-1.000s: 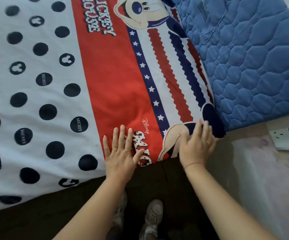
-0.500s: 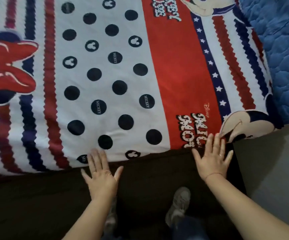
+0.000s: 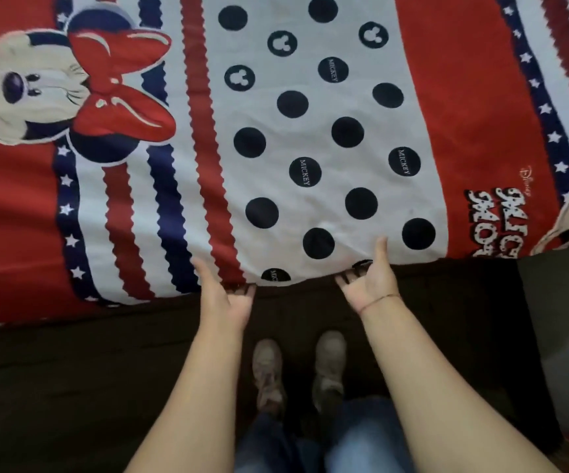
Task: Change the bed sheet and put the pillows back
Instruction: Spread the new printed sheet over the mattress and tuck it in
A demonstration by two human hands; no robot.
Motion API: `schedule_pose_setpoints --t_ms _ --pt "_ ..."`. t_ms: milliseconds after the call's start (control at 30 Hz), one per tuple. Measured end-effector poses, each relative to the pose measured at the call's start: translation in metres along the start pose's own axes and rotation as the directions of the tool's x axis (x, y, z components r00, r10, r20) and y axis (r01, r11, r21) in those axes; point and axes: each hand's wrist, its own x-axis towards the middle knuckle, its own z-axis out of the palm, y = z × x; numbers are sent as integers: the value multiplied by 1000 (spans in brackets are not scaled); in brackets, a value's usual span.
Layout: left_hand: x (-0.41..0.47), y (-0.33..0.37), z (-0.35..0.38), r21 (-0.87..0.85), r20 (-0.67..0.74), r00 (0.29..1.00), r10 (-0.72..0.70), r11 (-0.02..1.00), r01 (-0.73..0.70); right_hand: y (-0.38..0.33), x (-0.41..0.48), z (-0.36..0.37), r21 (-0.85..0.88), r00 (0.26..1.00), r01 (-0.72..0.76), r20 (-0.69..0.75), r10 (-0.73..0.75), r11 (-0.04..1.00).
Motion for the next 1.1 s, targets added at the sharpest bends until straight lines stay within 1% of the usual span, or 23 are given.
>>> schedule_pose_setpoints --t_ms 67,133,233,367,467,533,600,667,733,767,833,900,1000,1033,1100 --pt "-1 9 3 -96 -22 999 -49 994 46 -5 2 6 33 1000 -25 14 25 999" --pt "-5 16 0 -153 -23 999 -48 987 44 -8 2 10 32 999 -52 15 52 998" --pt "-7 26 -5 -198 97 995 7 980 12 -9 2 13 53 995 -81 68 78 995" --pt "-2 46 12 -260 269 961 63 965 9 -19 -6 37 178 961 -142 261 92 974" --pt "-5 53 25 -312 336 937 92 950 19 -32 -15 59 238 957 -114 286 42 965" --pt "-7 57 27 -341 386 911 142 940 -3 -34 -14 63 253 942 -93 337 2 963" --pt "-6 63 28 -363 447 871 202 931 -30 -30 -9 58 270 911 -103 413 -19 957" --pt "0 65 25 -371 484 844 229 928 -38 -22 -1 44 286 899 -110 437 -28 952" --pt "8 57 14 -374 479 846 233 926 -44 -14 7 31 289 909 -101 416 -30 952" --pt "13 49 5 -367 453 864 220 929 -44 -9 12 23 281 915 -101 404 -22 954" --pt "24 36 -20 -324 369 920 131 946 -4 1 18 9 230 938 -106 345 21 967" --pt "32 33 -41 -295 333 942 37 953 67 6 24 1 148 973 -68 230 33 987" --pt "36 42 -52 -138 245 969 8 990 27 4 23 2 41 995 2 101 -6 999" --pt "34 45 -52 -83 196 981 6 997 10 3 19 4 14 998 17 58 -18 1000" --pt "22 53 -50 2 116 993 -15 1000 14 4 10 8 -42 999 35 -19 -36 998"
